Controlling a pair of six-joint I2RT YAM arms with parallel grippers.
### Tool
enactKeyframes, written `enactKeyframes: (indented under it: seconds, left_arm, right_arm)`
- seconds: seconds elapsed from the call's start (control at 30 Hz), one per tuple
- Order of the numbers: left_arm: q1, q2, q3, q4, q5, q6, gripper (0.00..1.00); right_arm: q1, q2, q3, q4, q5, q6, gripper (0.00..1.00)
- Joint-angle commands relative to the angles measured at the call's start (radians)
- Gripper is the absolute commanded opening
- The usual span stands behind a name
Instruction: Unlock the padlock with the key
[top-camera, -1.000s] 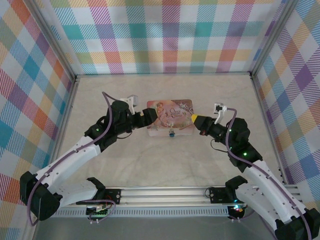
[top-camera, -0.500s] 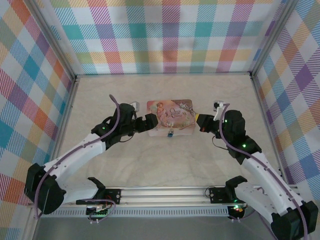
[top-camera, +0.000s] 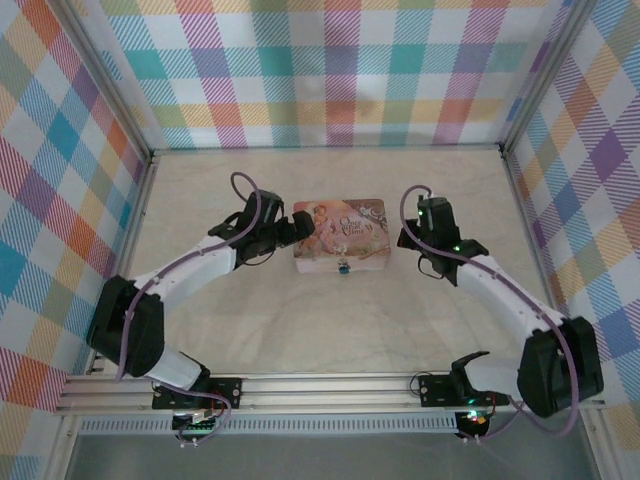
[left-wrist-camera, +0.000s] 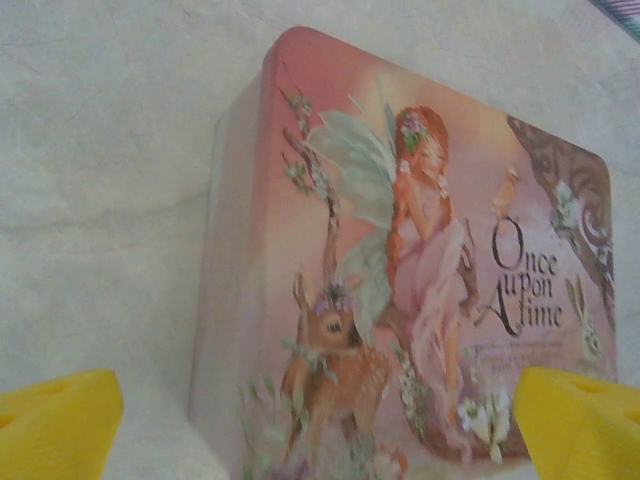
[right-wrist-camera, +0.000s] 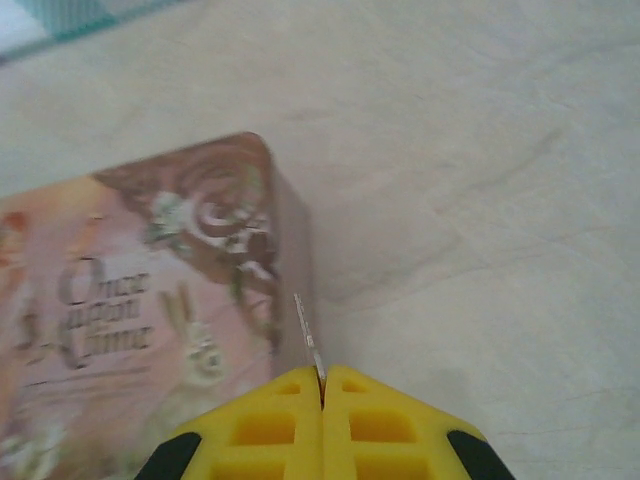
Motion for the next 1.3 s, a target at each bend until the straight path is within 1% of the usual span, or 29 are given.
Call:
enactKeyframes:
  seconds: [0.0,0.17,0.37,0.63,0.8,0.9,0.97,1.1,1.27]
  left_arm:
    - [0.014,0.049,0.036,0.058,0.022,-0.003,1.0]
    - [0.021,0.126,0.07,0.087,0.068,-0.013,1.0]
    - [0.021,0.187,0.114,0.111,0.114,-0.019,1.0]
    - [0.026,0.254,0.175,0.133,0.143,-0.029,0.99]
    - [0.04,0.288,0.202,0.15,0.166,-0.035,0.99]
    - [0.048,0.3,0.22,0.138,0.155,-0.027,0.99]
    - [0.061,0.293,0.216,0.13,0.146,-0.027,1.0]
    - [0.093,0.24,0.181,0.125,0.14,-0.024,1.0]
    - [0.106,0.106,0.102,0.099,0.13,0.002,1.0]
  right_arm:
    - [-0.007,0.069,0.039,0.006,0.049,-0.016,0.0]
    - [-0.003,0.145,0.022,0.039,-0.009,0.026,0.0]
    - [0.039,0.174,0.011,0.043,-0.039,0.039,0.0]
    - [0.092,0.139,-0.033,0.037,-0.063,0.059,0.0]
    - [0.151,0.114,-0.043,0.018,-0.069,0.072,0.0]
    - [0.189,0.094,-0.058,0.006,-0.063,0.096,0.0]
    - [0.194,0.076,-0.07,-0.013,-0.057,0.12,0.0]
    - [0.188,0.034,-0.064,-0.078,0.015,0.115,0.0]
    - [0.144,-0.033,-0.028,-0.153,0.049,0.075,0.0]
